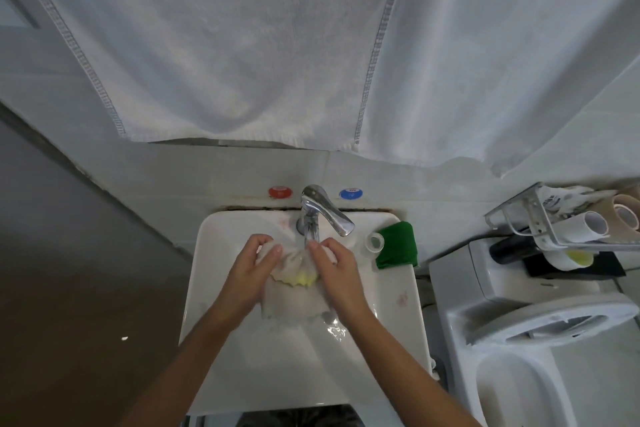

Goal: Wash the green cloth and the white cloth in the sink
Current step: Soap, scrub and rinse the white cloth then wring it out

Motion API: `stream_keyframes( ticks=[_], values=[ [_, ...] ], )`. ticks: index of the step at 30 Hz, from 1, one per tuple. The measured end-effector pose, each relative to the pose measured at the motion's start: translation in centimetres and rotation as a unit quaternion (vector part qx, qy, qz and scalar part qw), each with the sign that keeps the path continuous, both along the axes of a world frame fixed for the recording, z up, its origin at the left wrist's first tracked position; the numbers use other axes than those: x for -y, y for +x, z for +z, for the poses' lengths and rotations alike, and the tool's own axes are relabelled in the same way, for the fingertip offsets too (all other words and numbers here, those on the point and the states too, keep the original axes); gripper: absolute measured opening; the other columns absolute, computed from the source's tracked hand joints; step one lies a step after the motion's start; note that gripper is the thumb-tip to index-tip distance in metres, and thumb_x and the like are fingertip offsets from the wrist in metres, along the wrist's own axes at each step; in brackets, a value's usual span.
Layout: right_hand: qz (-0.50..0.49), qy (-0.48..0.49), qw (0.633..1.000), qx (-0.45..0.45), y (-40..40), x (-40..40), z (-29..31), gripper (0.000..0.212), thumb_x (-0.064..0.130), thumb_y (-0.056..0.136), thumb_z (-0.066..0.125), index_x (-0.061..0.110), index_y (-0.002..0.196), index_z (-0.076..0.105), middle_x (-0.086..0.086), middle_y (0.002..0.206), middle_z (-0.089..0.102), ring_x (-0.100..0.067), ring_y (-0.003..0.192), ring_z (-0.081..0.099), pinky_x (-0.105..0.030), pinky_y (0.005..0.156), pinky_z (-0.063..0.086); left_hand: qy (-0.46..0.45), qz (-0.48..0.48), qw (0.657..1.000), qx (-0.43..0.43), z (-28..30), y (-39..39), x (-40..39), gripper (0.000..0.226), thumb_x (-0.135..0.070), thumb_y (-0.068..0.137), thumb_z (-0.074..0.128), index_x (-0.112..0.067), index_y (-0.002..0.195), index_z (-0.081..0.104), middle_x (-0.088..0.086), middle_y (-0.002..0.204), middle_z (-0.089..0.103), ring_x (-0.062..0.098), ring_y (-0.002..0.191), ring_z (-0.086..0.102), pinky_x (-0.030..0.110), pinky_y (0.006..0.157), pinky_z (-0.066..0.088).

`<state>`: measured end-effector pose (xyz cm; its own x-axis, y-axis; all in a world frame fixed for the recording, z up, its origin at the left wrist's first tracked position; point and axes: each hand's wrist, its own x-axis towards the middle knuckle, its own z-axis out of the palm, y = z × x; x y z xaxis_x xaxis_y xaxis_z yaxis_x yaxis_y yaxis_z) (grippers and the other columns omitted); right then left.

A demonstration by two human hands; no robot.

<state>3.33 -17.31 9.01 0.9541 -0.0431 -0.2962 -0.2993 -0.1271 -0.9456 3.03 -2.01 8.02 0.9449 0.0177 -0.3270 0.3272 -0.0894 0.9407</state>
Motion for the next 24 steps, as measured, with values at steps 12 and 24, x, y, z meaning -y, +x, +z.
stream_keyframes(
  ticks=[12,24],
  values=[
    [-0.105,0.066,0.989,-0.082,0.6,-5.8,-2.0,0.029,0.006,0.094,0.047,0.006,0.065,0.050,-0.007,0.060,0.050,-0.007,0.053,0.050,-0.022,0.053,0.041,0.053,0.270,0.961,0.042,-0.3,-0.5,5.3,0.044,-0.014,0.094,0.052,-0.012,0.051,0.047,-0.007,0.044,0.049,0.005,0.044,0.046,0.018,0.046,0.038],
    [-0.135,0.089,0.982,-0.093,2.2,-7.3,-1.7,0.033,0.004,0.093,0.047,0.012,0.060,0.044,0.003,0.055,0.046,-0.004,0.047,0.046,-0.019,0.050,0.039,0.046,0.266,0.963,0.021,0.0,-0.2,4.1,0.040,-0.009,0.090,0.054,-0.011,0.050,0.047,-0.003,0.047,0.047,0.009,0.049,0.043,0.026,0.050,0.038]
  ],
)
